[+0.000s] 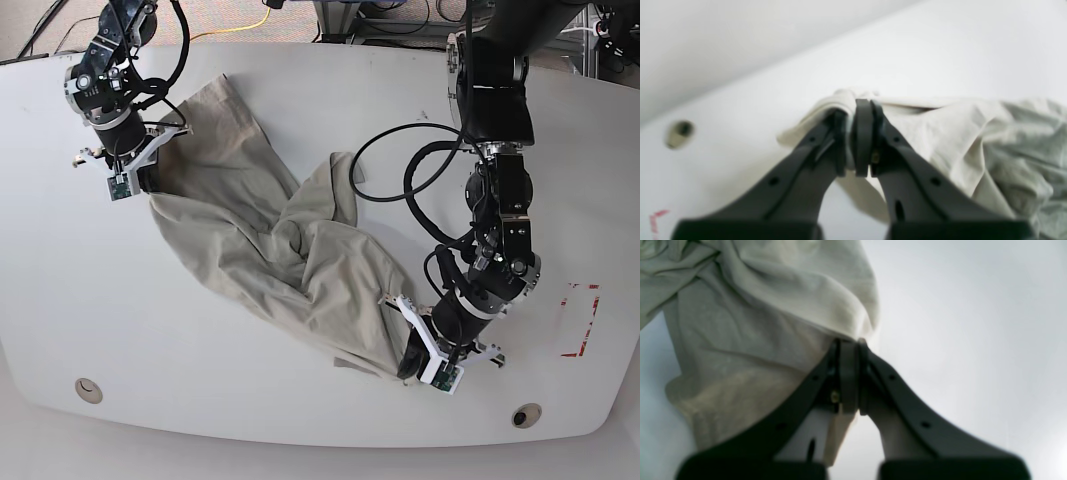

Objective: Layout the t-shirt on the table in an organized manner, then fold the t-shirt properly
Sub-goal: 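Lift the shirt with both grippers and stretch it apart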

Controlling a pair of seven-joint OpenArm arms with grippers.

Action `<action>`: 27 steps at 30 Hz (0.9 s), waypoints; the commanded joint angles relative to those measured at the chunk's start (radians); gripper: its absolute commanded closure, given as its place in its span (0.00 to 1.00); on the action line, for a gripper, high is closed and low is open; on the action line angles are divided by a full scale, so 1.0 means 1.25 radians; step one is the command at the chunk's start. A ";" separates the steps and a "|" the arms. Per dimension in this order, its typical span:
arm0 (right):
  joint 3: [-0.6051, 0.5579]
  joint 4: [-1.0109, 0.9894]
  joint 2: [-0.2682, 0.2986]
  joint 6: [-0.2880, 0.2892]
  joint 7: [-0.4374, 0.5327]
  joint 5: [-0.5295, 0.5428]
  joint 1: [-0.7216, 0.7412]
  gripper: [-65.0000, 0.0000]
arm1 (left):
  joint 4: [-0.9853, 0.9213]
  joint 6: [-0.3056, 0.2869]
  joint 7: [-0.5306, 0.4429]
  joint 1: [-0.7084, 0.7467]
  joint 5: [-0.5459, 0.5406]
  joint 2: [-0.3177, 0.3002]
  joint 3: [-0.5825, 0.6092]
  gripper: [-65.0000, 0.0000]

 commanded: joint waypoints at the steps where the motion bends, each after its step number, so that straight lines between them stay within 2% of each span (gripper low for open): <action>1: -0.028 0.036 0.004 -0.006 0.014 0.000 -0.004 1.00 | 0.055 0.003 0.007 -0.045 -0.013 0.001 -0.001 1.00; 9: -0.046 0.045 0.009 -0.008 0.014 -0.002 0.003 1.00 | 0.113 0.003 0.036 -0.092 -0.013 0.003 -0.001 1.00; 17: -0.042 0.040 0.082 -0.014 0.014 -0.004 0.061 1.00 | 0.113 0.003 0.036 -0.138 -0.013 -0.002 -0.005 1.00; 27: -0.028 0.039 0.152 -0.014 -0.006 -0.021 0.158 1.00 | 0.112 0.003 0.034 -0.176 -0.013 -0.019 -0.026 1.00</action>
